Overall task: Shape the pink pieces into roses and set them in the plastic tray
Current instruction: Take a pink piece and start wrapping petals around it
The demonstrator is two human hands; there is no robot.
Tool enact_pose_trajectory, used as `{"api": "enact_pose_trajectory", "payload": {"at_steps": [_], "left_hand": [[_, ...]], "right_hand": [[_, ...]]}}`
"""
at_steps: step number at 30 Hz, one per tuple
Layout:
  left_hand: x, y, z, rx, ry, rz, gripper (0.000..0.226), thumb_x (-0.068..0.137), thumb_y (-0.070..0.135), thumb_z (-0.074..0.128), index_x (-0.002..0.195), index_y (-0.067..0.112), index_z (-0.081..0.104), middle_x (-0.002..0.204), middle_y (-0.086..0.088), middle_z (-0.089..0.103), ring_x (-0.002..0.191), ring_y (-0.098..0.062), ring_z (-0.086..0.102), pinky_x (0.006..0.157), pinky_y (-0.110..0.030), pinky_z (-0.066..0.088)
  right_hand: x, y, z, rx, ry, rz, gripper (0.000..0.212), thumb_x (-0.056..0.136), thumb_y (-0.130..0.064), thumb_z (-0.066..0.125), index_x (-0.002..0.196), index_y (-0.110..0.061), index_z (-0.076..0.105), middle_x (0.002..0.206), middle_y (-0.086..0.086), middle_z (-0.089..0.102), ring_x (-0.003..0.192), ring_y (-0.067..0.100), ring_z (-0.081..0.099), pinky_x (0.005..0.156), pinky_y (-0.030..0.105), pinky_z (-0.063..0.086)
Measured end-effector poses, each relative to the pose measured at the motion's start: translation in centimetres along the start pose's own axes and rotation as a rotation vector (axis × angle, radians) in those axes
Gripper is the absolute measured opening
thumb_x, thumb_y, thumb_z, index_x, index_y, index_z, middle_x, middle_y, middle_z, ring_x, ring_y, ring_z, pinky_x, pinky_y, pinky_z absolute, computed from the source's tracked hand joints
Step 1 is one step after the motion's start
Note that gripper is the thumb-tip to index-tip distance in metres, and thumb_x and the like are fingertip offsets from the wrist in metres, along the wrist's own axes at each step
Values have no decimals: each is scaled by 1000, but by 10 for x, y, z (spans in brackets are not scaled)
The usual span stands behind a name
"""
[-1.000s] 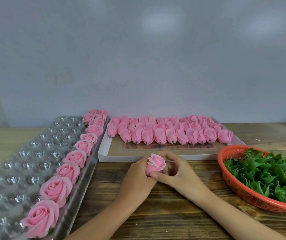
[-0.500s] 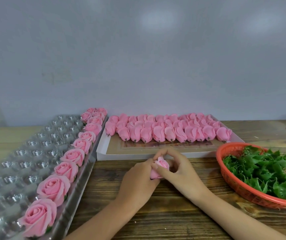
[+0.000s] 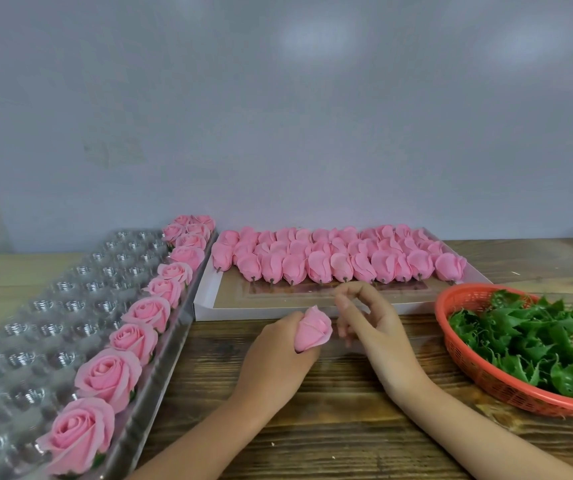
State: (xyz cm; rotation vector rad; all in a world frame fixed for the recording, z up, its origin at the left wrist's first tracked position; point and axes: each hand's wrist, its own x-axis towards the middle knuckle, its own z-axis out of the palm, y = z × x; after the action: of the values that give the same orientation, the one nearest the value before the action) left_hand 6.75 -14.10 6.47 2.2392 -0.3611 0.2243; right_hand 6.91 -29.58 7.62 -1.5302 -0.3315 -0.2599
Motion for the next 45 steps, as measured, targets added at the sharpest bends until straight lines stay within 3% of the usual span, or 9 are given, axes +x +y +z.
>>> {"api": "enact_pose_trajectory", "payload": {"at_steps": [4,7,12,17,23,27,29,34,45], "left_hand": [[4,0,-3,-173,26,9,12,86,31,64,77,36,58,71,15,63,69,1,59,57,-13,39],[6,2,-5,-262,17,10,12,84,28,65,74,31,59,70,18,64,67,1,59,57,-10,41],[2,7,-5,-232,-63,122,28,87,18,64,81,44,58,79,27,64,80,6,60,67,-8,43],[1,10,-2,-142,-123,236,16,90,36,54,88,51,59,94,28,64,90,6,60,72,-6,42],[1,11,-3,-88,-216,128,36,91,20,55,79,54,53,89,36,60,91,13,58,73,-3,39],[-21,-2,14,231,-59,135,33,96,3,49,128,7,53,117,3,61,109,10,54,90,-1,33],[-5,-2,17,52,-36,187,30,92,19,61,121,24,58,103,25,58,101,18,51,83,-5,41],[-2,14,-8,-113,-191,157,26,87,26,64,99,48,58,99,21,65,95,9,58,82,-13,48],[3,0,-5,-165,72,-18,11,84,28,69,90,35,64,82,13,67,78,2,61,63,-11,44]], "right_hand": [[-3,1,3,-135,-159,-2,41,81,-29,79,118,-26,62,101,-13,66,60,6,50,62,16,44],[-3,2,3,-214,-282,52,57,76,-23,85,126,-33,58,80,-29,61,63,6,51,65,19,45],[-5,-2,5,-329,-338,9,51,82,-27,79,124,-42,55,125,-14,61,114,0,58,96,16,44],[-8,-8,9,-364,-373,26,52,83,-32,75,129,-38,51,134,-16,58,124,-6,51,108,22,39],[-11,-9,12,-268,-385,6,46,86,-31,72,129,-34,57,126,-22,63,121,-4,55,102,14,39],[-11,-10,13,-254,-367,-77,31,92,-21,66,123,-26,67,124,-16,66,121,3,57,103,16,40],[-11,-9,12,-265,-360,-110,26,96,-19,61,120,-22,70,125,-14,66,123,5,57,104,17,39],[-11,-8,12,-256,-328,-146,31,102,-22,46,114,-21,74,122,-14,68,122,5,58,104,15,38],[-7,0,7,-266,-143,-51,34,84,-35,75,116,-30,64,107,-17,67,95,6,61,77,15,44]]}}
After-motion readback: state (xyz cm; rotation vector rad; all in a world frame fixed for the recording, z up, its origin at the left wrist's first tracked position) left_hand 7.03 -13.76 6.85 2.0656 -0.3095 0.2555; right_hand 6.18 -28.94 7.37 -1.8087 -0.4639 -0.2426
